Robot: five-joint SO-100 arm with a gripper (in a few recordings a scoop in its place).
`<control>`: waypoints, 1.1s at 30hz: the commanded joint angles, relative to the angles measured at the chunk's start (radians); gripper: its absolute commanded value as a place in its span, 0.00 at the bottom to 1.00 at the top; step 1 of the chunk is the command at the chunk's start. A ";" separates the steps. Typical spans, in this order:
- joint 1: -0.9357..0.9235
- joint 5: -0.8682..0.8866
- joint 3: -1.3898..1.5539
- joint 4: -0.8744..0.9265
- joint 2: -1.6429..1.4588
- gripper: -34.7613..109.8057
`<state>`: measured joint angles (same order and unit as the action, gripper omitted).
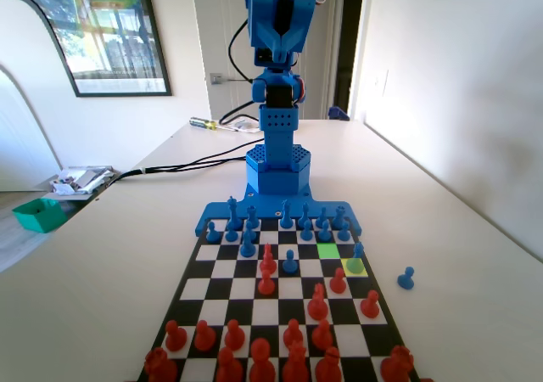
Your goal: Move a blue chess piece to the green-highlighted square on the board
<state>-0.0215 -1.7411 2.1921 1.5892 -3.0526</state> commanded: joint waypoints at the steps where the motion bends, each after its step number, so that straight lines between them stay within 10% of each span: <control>1: -0.012 -0.005 -0.009 -0.018 -0.003 0.25; 33: 0.089 -0.023 -0.233 0.034 0.336 0.25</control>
<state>0.0460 -1.7564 2.0862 1.5969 -2.8379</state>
